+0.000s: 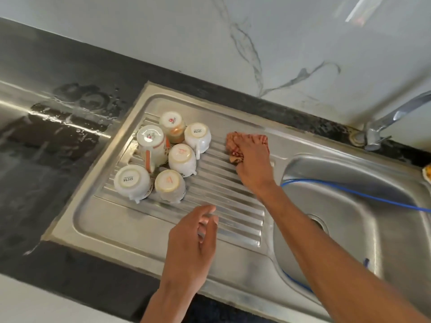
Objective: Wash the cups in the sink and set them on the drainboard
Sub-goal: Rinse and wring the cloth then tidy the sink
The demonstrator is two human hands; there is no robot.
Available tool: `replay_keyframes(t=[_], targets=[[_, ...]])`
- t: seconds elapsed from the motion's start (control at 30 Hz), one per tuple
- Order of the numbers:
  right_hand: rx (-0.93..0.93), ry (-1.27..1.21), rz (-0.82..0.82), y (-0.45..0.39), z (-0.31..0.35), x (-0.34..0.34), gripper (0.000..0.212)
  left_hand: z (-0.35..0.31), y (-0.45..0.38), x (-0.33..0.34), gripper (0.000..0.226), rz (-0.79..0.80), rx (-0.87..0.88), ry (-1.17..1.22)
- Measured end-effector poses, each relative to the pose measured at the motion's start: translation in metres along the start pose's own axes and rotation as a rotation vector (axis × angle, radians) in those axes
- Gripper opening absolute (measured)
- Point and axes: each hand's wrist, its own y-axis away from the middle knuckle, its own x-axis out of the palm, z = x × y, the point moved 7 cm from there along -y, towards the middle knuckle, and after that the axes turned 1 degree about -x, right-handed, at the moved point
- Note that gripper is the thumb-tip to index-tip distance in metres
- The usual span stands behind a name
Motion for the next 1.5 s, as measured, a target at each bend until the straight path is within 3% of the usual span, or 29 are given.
replay_keyframes(t=[0.13,0.3,0.43,0.5,0.57,0.63,0.67,0.77,0.87,0.97,1.1,1.23,1.3,1.5], targets=[[-0.091,-0.034,0.081,0.056,0.011,0.006,0.068,0.009,0.005,0.005,0.032,-0.081,-0.006,-0.028],[-0.410,-0.210,0.118,0.148,0.031,0.001,0.060,-0.002,0.020,0.021,0.042,-0.109,0.225,-0.230],[-0.529,-0.247,0.262,0.205,-0.003,-0.020,0.045,-0.011,0.054,0.061,0.055,0.052,0.317,-0.389],[-0.530,-0.252,0.344,0.232,-0.033,-0.038,0.040,-0.029,0.082,0.091,0.057,0.131,0.364,-0.371],[-0.506,-0.258,0.428,0.259,-0.061,-0.058,0.055,-0.043,0.109,0.115,0.052,0.179,0.415,-0.317],[-0.522,-0.250,0.402,0.274,-0.074,-0.077,0.039,-0.046,0.123,0.123,0.045,0.160,0.403,-0.237],[-0.538,-0.250,0.379,0.275,-0.069,-0.084,0.034,-0.044,0.126,0.119,0.044,0.115,0.366,-0.198],[-0.489,-0.397,0.394,0.255,-0.004,-0.084,0.047,-0.046,0.120,0.073,0.049,-0.004,0.191,-0.142],[-0.567,-0.496,0.465,0.225,0.109,-0.062,0.030,-0.032,0.098,-0.013,0.044,-0.191,0.068,-0.172],[-0.713,-0.491,0.427,0.187,0.199,-0.025,0.015,0.000,0.077,-0.105,0.041,-0.396,-0.004,-0.208],[-0.902,-0.367,0.379,0.137,0.277,0.032,0.023,0.041,0.047,-0.175,0.039,-0.415,-0.026,-0.321],[-0.995,-0.208,0.518,0.130,0.278,0.073,0.023,0.076,0.034,-0.163,0.040,-0.290,-0.091,-0.461],[-1.003,-0.224,0.568,0.137,0.255,0.065,0.035,0.072,0.038,-0.142,0.043,-0.267,-0.036,-0.539],[-1.035,-0.236,0.553,0.167,0.168,0.024,0.031,0.027,0.068,-0.051,0.038,-0.115,0.000,-0.681]])
